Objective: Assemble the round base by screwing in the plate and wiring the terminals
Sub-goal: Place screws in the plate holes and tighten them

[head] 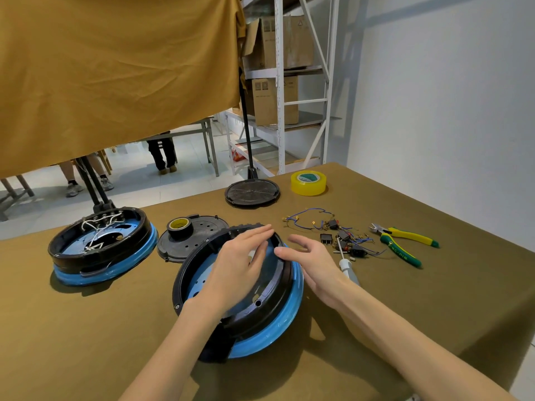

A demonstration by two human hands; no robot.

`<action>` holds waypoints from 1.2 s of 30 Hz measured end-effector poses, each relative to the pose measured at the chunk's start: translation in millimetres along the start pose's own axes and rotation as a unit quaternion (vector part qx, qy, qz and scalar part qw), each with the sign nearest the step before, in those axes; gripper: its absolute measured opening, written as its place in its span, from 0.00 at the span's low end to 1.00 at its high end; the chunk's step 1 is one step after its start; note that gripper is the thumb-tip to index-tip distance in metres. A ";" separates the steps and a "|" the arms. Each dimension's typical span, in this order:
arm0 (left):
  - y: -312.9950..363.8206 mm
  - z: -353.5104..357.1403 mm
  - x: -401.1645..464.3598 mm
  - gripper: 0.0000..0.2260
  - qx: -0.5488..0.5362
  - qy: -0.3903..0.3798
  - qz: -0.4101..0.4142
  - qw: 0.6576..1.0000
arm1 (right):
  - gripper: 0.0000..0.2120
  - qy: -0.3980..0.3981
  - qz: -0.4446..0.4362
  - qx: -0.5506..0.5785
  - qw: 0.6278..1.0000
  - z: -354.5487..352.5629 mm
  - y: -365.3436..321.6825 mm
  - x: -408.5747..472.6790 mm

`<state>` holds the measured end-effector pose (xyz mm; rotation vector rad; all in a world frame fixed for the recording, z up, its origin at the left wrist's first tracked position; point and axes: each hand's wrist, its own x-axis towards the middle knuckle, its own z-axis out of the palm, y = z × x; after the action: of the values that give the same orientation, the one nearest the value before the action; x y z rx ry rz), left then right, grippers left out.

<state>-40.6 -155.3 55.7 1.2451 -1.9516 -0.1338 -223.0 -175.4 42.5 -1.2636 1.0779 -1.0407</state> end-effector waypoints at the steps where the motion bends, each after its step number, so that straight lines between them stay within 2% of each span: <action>1: 2.5 -2.4 2.1 0.16 -0.015 0.017 -0.012 1.000 | 0.38 0.010 -0.015 -0.009 1.000 1.1 -0.8 0.7; 8: 21.3 -30.1 12.5 0.13 -0.051 0.100 -0.020 0.993 | 0.37 0.050 -0.141 -0.047 0.988 18.4 -19.6 -5.1; 13: 37.7 -36.8 1.5 0.13 -0.137 0.154 -0.095 0.974 | 0.41 0.089 -0.221 -0.047 0.970 38.9 -26.7 -20.0; 18: 58.3 -43.3 -13.7 0.15 -0.292 0.235 -0.157 0.914 | 0.42 0.106 -0.322 -0.084 0.937 64.6 -34.6 -30.6; 24: 62.1 -56.0 -30.5 0.11 -0.408 0.323 -0.225 0.824 | 0.41 0.102 -0.409 -0.174 0.890 82.4 -36.1 -38.1; 26: 58.8 -59.9 -36.0 0.10 -0.420 0.335 -0.240 0.808 | 0.41 0.091 -0.430 -0.206 0.874 86.8 -35.0 -39.0; 28: 55.5 -63.7 -40.5 0.11 -0.442 0.321 -0.262 0.796 | 0.41 0.080 -0.453 -0.242 0.854 88.7 -33.4 -38.1; 30: 52.3 -68.7 -43.8 0.10 -0.491 0.287 -0.303 0.765 | 0.41 0.074 -0.478 -0.289 0.826 86.7 -29.9 -35.5; 32: 45.0 -76.6 -45.6 0.09 -0.551 0.243 -0.354 0.716 | 0.40 0.067 -0.504 -0.347 0.788 80.4 -23.2 -31.0; 36: 15.7 -89.2 -55.3 0.21 -0.641 0.083 -0.471 0.600 | 0.37 0.022 -0.549 -0.465 0.694 57.7 -2.5 -16.5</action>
<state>18.7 -75.1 92.0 0.9453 -0.3814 -1.5642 -169.7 -148.1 46.1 -2.9580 0.8182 -1.3955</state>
